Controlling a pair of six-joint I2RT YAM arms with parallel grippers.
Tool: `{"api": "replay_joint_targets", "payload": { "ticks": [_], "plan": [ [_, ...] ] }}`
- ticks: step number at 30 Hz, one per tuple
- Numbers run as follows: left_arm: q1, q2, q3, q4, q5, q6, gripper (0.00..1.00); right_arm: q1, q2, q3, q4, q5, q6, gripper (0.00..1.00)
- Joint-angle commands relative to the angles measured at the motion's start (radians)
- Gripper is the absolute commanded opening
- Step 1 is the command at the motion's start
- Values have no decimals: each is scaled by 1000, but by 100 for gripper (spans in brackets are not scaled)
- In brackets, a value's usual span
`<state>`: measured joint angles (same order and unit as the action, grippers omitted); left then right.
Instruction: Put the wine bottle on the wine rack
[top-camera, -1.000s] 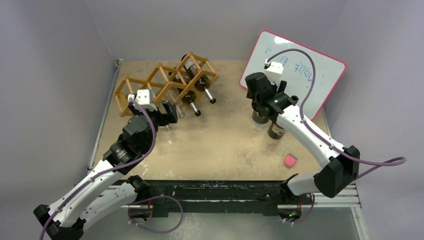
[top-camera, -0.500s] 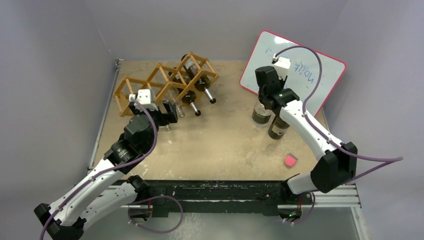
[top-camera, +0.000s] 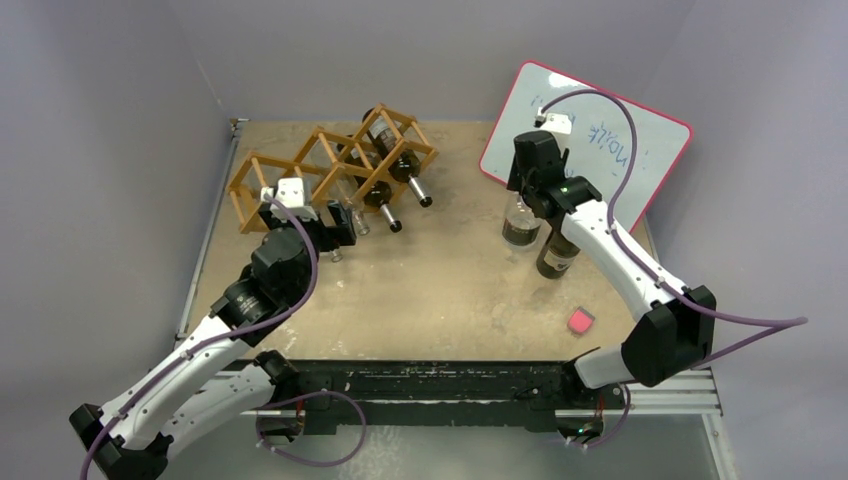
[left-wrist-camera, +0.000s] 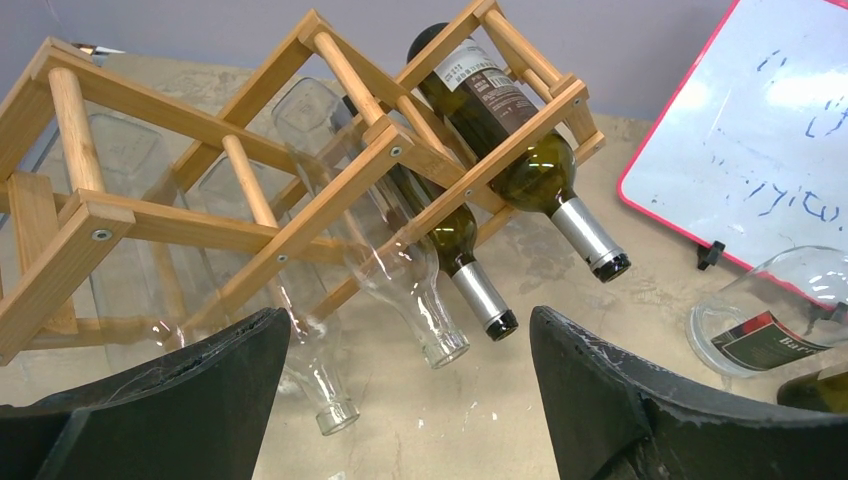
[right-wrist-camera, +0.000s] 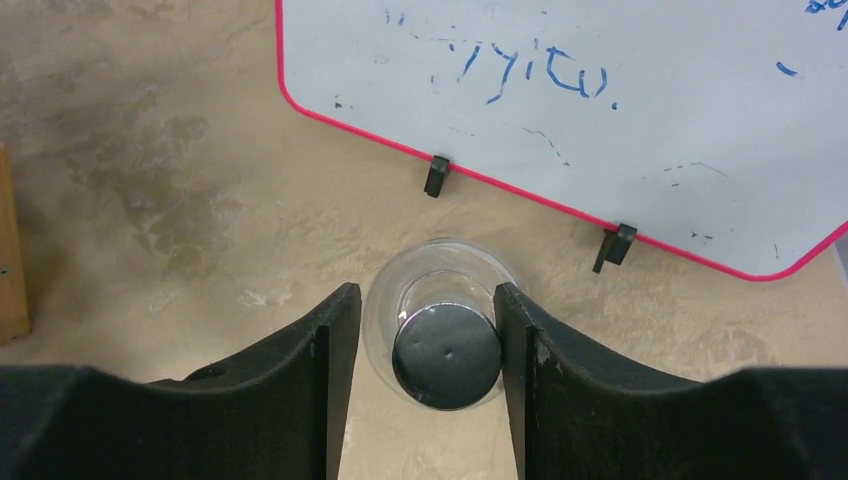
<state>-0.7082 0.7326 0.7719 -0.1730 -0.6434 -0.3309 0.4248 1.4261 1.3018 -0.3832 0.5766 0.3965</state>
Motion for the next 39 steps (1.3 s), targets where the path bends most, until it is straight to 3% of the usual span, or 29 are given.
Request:
{"api": "replay_joint_targets", "payload": {
  "ticks": [1,4,12,17,23,31,39],
  "plan": [
    [-3,1,7,30,-16,-3,89,6,-8,-3,-33,-47,13,54],
    [-4,-2,7,26,-20,-3,89,6,1,6,-35,-47,11,50],
    [-3,-3,7,21,-26,-3,88,6,11,25,-44,-80,3,21],
    [-3,5,11,22,-24,-3,89,13,-11,22,45,-141,-11,10],
    [-3,16,13,20,-20,-8,88,67,-9,4,177,-146,11,6],
    [-3,25,28,2,-21,-13,88,173,-2,-24,369,6,-13,5],
    [-3,44,35,1,-10,-26,88,255,-138,-282,512,79,9,3]
  ]
}}
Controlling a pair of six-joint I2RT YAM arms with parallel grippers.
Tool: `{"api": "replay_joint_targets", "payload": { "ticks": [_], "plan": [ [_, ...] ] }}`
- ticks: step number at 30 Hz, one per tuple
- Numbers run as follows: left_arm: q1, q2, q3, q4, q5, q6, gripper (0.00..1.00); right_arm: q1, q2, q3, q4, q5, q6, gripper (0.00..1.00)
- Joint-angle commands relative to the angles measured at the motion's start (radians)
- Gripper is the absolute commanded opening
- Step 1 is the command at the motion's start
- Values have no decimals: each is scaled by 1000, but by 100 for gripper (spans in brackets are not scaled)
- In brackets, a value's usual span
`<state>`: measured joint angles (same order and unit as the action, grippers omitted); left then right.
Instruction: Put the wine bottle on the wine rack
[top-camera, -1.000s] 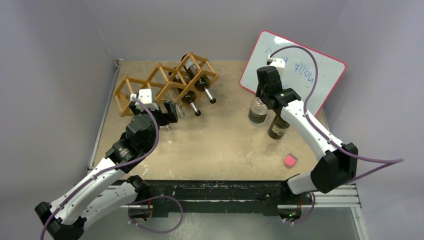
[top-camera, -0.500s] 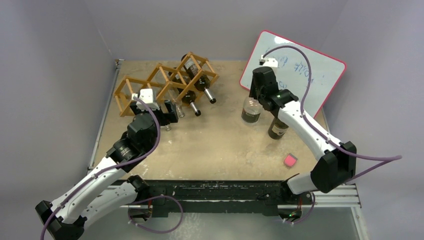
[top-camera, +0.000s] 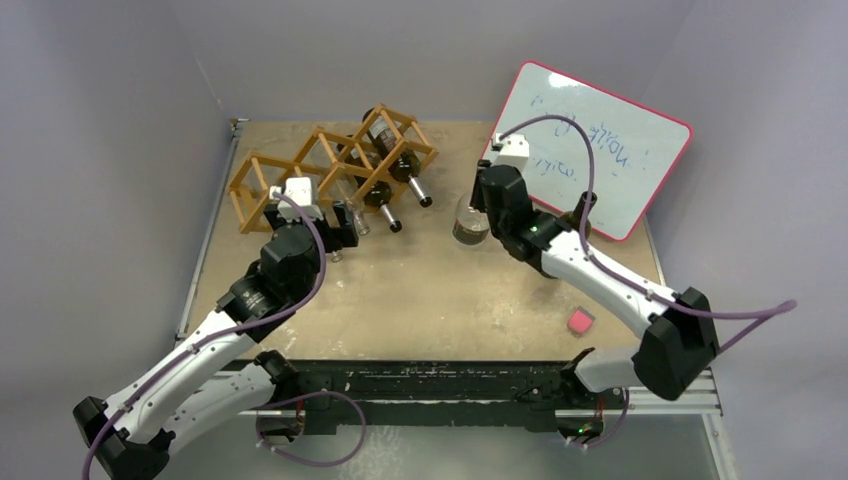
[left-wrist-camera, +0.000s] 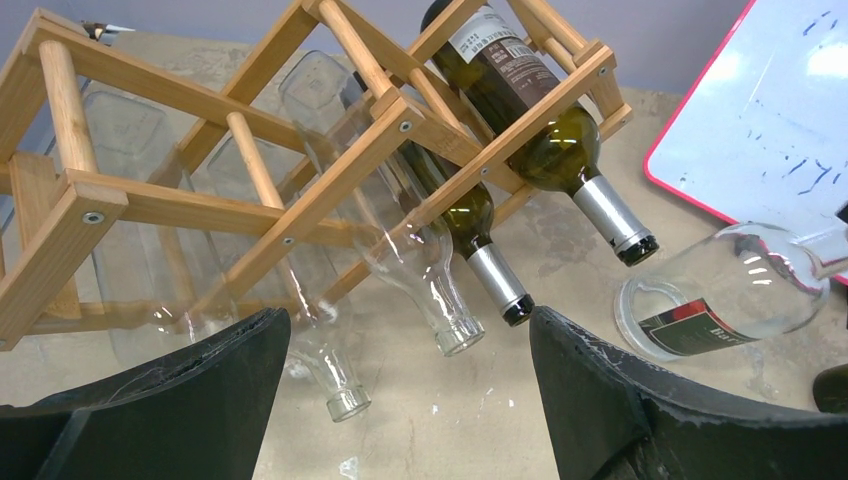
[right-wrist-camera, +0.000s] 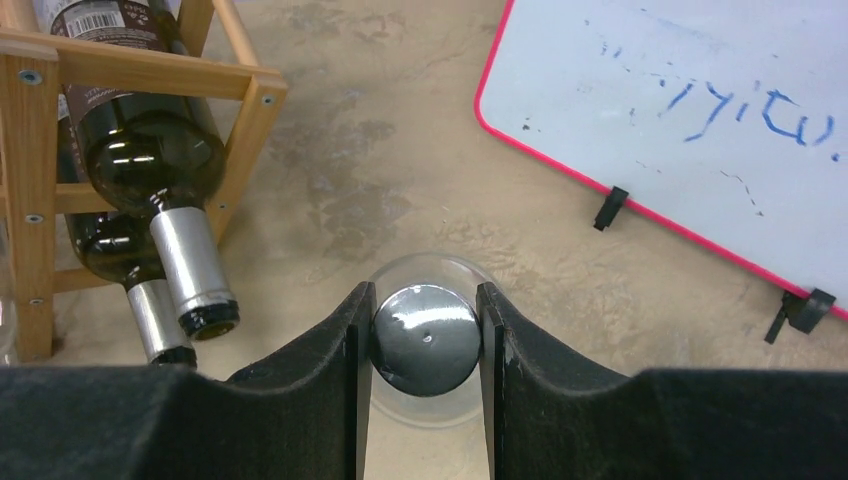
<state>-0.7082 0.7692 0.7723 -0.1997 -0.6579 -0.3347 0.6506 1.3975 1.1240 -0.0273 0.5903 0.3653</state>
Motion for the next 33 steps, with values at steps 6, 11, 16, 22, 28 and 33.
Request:
{"api": "replay_joint_targets", "payload": {
  "ticks": [6,11,16,22,28,33],
  "plan": [
    [-4,39,55,28,25,-28,88,125,-202,-254,120,55,53,4],
    [-3,74,64,42,31,-26,88,162,-216,-283,-42,49,194,3],
    [-3,108,96,40,33,-18,87,183,-213,-250,-218,-10,298,2],
    [-3,141,112,58,31,-8,87,201,-239,-246,-338,-102,352,0],
    [-3,158,113,62,33,-6,86,201,-261,-235,-353,-215,340,0],
    [-3,154,110,59,35,-6,86,201,-213,-258,-345,-272,345,0]
  ]
}}
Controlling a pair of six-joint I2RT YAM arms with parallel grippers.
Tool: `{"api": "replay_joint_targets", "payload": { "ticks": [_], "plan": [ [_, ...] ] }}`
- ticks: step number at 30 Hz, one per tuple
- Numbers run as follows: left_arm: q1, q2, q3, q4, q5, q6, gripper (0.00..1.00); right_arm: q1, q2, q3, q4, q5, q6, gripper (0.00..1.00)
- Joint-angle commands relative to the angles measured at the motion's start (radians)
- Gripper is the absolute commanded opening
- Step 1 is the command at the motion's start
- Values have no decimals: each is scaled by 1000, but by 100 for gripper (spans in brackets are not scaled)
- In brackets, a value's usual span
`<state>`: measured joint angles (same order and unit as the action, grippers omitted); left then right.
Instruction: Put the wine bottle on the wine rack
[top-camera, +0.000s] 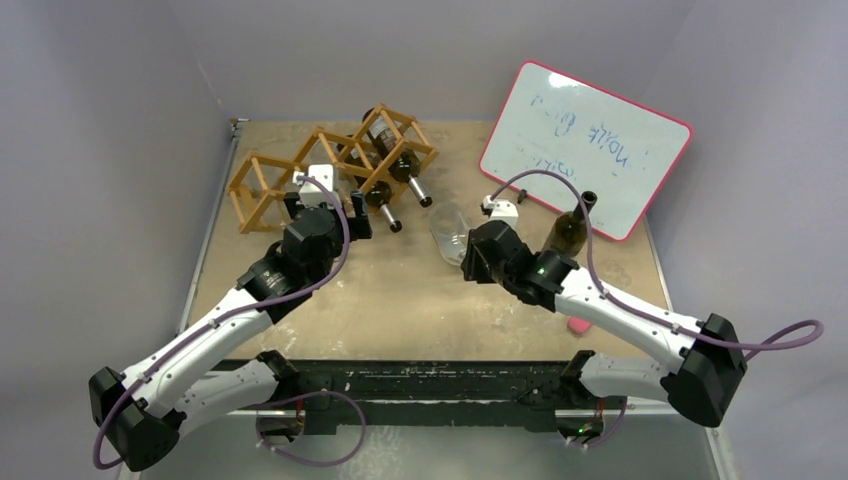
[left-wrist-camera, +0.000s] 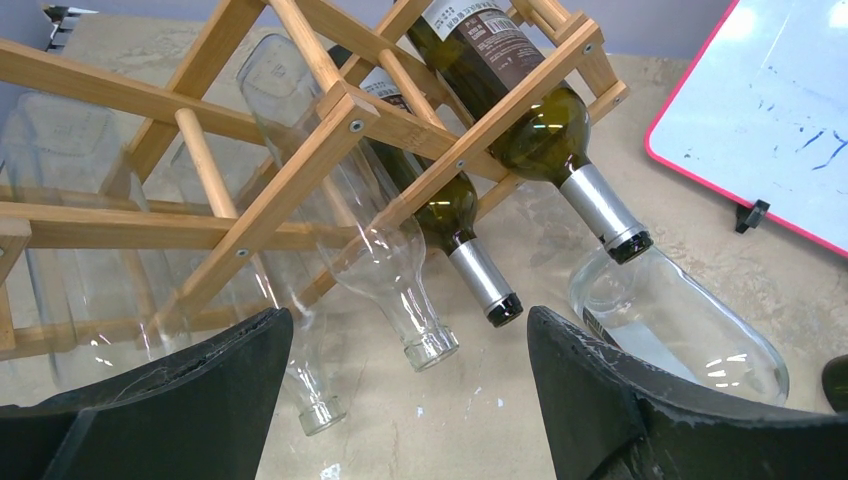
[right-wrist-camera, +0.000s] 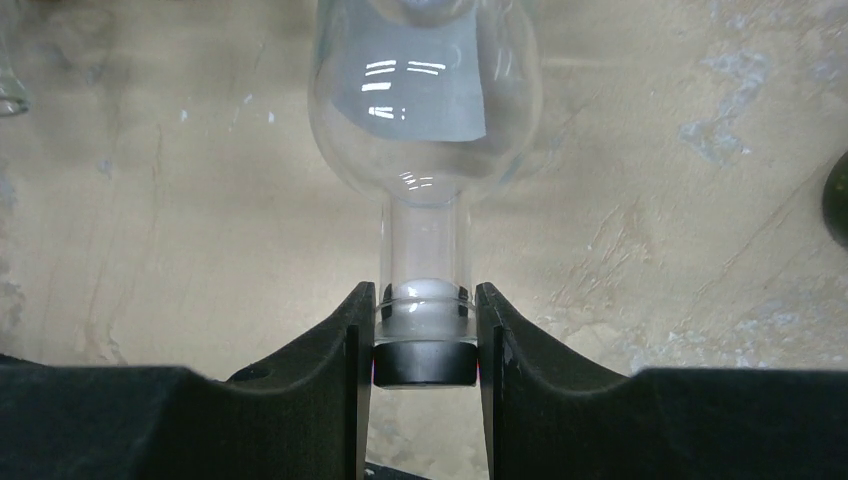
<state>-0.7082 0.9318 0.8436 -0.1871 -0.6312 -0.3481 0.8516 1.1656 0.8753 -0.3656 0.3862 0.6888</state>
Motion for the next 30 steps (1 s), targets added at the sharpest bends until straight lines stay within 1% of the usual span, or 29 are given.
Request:
{"api": "replay_joint_targets", "payload": {
  "ticks": [1,7,19,21,27,29,30],
  "plan": [
    [-3,-11,36,46,8,8,86,0,33,-15,-3,-84,22,0],
    [-3,-22,20,44,9,8,86,0,111,-39,20,-137,16,0],
    [-4,-31,4,50,6,25,86,0,258,-35,62,-158,-14,1],
    [-3,-31,2,49,9,21,86,0,269,-27,52,-156,-15,8],
    [-3,-40,-3,54,7,14,86,-2,295,-8,69,-163,-7,38],
    [-3,-40,0,60,8,14,86,-2,320,3,76,-152,-1,45],
    [-1,-39,1,60,8,15,86,-2,329,9,78,-146,1,47]
  ]
}}
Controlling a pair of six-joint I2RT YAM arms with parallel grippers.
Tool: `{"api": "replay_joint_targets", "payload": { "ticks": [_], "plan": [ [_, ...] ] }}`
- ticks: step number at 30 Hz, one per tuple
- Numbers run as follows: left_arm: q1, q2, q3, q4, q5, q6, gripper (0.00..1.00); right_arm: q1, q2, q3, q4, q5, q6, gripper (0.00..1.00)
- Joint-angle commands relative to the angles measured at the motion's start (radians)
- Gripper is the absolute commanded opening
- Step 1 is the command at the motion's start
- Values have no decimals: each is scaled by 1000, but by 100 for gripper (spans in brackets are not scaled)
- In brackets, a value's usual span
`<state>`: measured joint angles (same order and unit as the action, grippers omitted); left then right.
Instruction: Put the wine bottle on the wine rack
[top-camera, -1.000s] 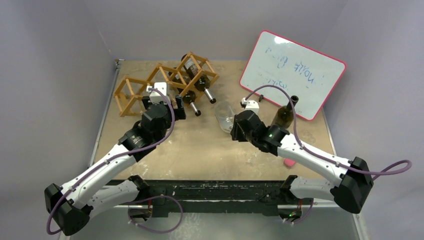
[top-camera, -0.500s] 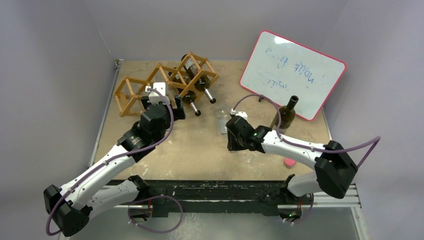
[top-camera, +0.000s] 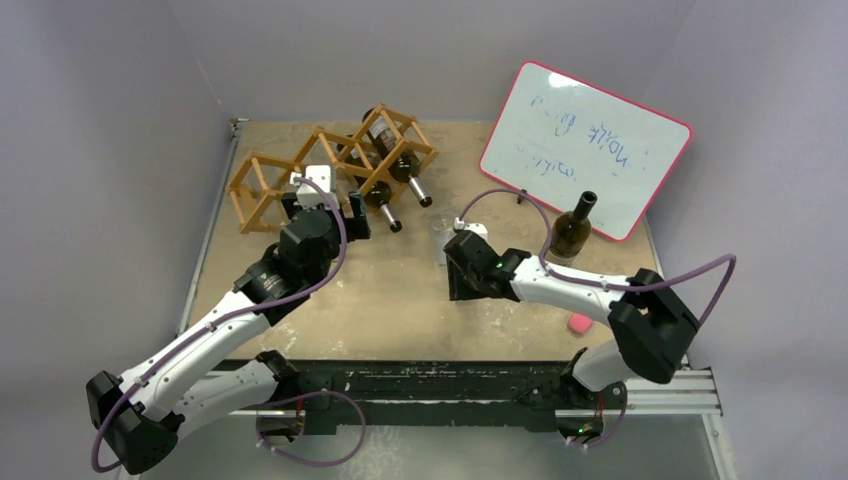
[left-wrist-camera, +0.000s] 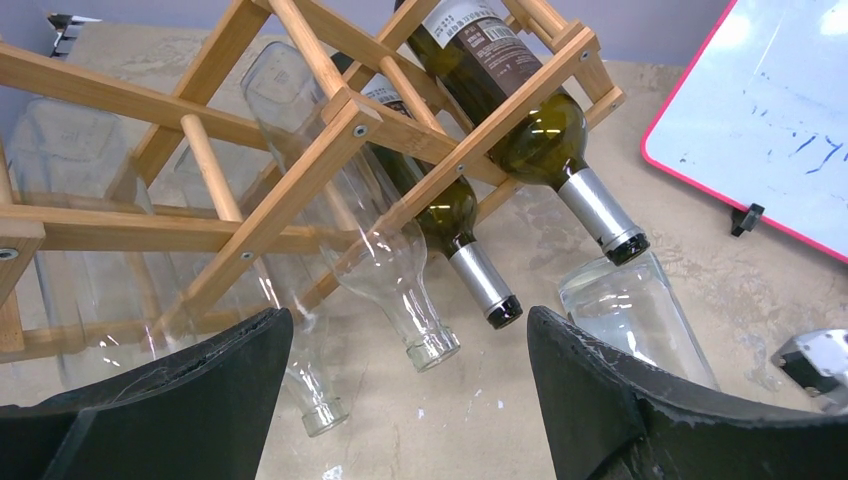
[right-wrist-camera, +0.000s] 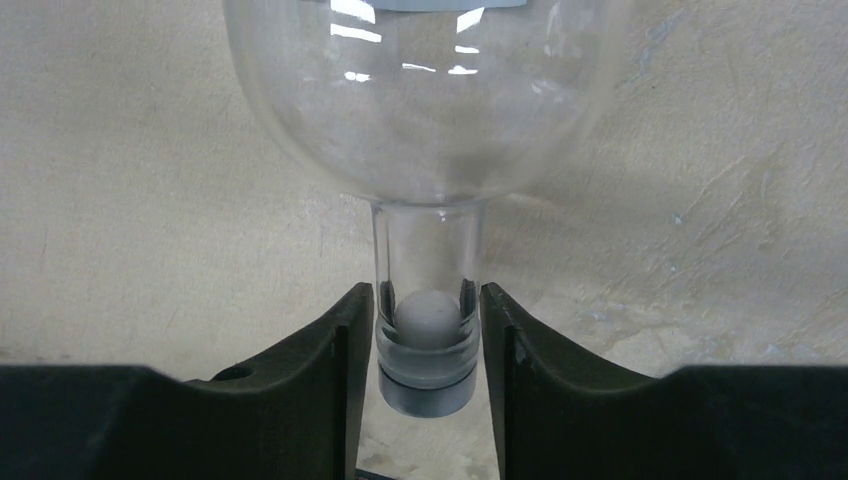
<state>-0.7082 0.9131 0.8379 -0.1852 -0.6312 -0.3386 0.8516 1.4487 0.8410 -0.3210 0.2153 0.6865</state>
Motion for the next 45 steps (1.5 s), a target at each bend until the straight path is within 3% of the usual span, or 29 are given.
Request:
{"api": "replay_joint_targets", "payload": {
  "ticks": [1,10,19,22,29,45],
  "plan": [
    [-2,-20,7,58,8,5,86,-2,67,52,35,28,2,48],
    [-1,-18,9,52,1,10,86,-4,205,118,58,44,-24,50],
    [-2,-19,7,49,-6,19,86,-25,238,151,93,71,-20,49],
    [-1,-18,3,49,-17,24,86,-28,260,148,105,65,-40,40],
    [-2,-17,0,45,-24,29,86,-29,263,135,126,71,-69,0],
    [-2,-14,0,49,-27,29,86,-29,17,-3,236,179,-93,0]
  ]
}}
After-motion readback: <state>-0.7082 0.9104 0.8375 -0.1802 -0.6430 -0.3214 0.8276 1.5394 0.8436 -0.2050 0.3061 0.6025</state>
